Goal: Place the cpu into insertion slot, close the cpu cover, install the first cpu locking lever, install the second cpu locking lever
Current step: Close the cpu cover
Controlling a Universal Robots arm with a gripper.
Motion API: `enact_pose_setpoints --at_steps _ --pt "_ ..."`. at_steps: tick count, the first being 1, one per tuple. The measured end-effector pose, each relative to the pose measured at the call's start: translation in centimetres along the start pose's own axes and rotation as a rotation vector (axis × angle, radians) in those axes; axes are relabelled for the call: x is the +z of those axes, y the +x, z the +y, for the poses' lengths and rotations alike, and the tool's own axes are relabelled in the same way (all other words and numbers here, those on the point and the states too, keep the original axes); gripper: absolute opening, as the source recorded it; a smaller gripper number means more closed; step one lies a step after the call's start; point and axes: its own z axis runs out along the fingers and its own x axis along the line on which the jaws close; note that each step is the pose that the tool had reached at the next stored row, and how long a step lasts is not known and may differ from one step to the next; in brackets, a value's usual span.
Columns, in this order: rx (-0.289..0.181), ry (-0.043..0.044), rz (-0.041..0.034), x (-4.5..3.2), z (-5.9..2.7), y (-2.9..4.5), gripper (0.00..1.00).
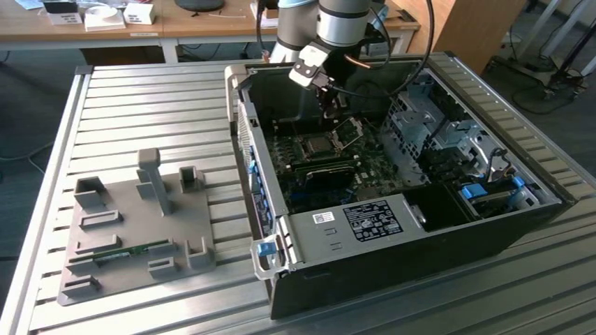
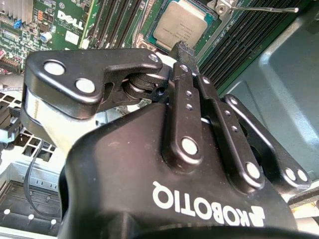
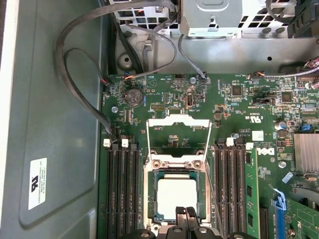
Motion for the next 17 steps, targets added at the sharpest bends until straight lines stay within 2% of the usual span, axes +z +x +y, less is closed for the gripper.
enact_pose_setpoints --at_steps 17 --pt "0.001 0.0000 0.0001 0.06 0.74 0.07 0.10"
